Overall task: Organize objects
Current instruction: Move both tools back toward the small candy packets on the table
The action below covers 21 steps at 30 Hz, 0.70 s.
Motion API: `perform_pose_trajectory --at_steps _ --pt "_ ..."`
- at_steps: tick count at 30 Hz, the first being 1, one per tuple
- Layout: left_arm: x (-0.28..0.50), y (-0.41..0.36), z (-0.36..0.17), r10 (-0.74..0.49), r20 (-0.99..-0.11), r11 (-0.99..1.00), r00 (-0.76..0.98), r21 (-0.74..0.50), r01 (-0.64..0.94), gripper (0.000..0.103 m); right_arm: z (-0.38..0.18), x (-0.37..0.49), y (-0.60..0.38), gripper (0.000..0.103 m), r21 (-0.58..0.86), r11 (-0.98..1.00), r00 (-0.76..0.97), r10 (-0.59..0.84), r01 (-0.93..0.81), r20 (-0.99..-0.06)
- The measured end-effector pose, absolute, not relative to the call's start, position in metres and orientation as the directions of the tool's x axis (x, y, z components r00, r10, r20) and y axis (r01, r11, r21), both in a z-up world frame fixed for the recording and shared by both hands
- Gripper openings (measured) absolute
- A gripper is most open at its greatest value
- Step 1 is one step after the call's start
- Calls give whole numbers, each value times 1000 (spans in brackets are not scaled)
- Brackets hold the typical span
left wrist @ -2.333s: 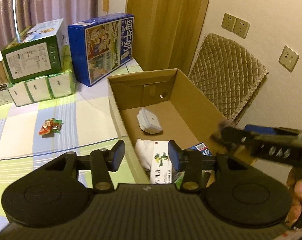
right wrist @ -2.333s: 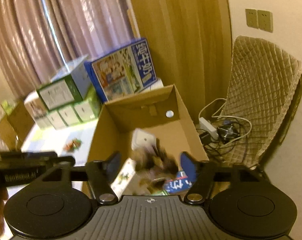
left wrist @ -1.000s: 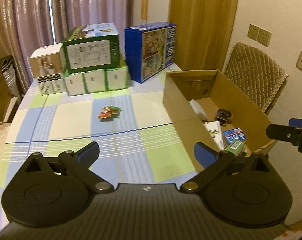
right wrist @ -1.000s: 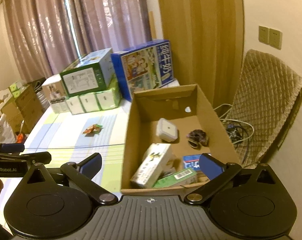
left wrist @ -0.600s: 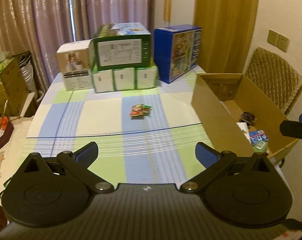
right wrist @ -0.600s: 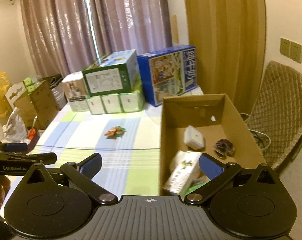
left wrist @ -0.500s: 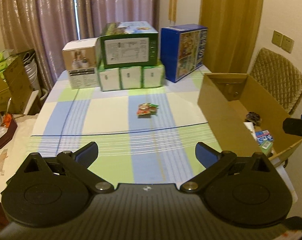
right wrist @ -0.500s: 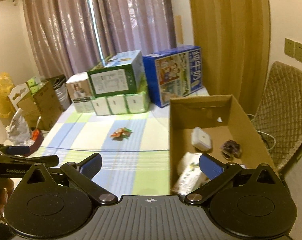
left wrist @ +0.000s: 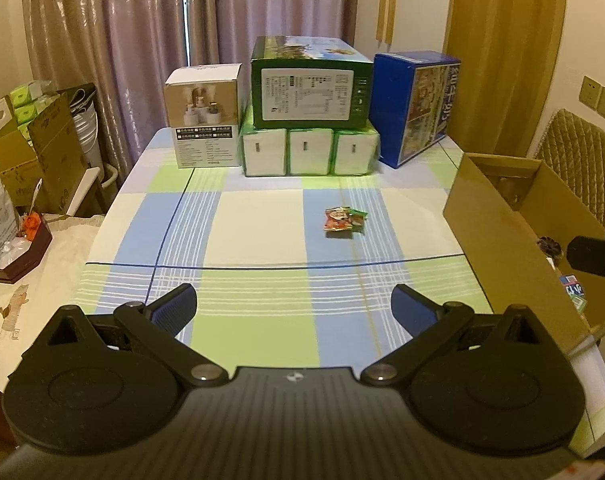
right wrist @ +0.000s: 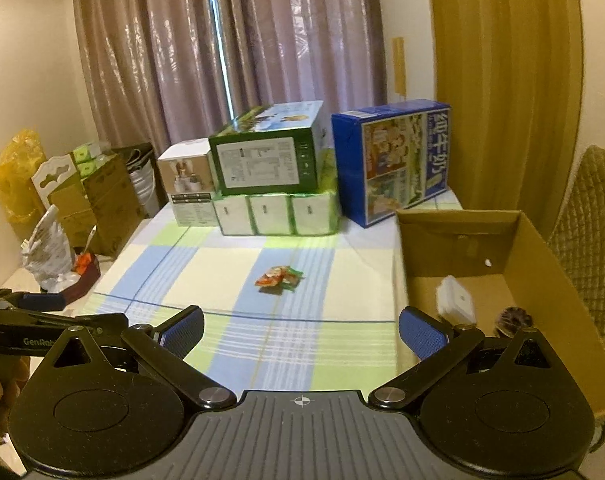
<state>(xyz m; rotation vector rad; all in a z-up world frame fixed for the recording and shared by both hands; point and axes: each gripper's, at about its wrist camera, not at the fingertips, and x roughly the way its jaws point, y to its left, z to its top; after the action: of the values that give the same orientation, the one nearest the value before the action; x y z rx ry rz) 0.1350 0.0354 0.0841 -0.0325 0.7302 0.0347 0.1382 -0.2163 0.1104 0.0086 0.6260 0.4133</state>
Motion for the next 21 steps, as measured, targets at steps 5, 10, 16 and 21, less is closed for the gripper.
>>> perform_pose_trajectory --at_steps 5,10,16,21 --pt "152 47 73 34 -661 999 749 -9 -53 102 101 155 -200 101 130 913 722 387 -387 -573" --pt "171 61 58 77 -637 995 767 -3 -103 102 83 173 -180 101 124 910 713 389 -395 -583" --pt "197 74 35 73 -632 993 772 -27 -117 102 52 201 -168 99 139 919 712 375 -369 -593" --pt "223 78 13 57 -656 991 752 -53 -121 102 23 229 -165 82 153 927 694 359 -342 -624"
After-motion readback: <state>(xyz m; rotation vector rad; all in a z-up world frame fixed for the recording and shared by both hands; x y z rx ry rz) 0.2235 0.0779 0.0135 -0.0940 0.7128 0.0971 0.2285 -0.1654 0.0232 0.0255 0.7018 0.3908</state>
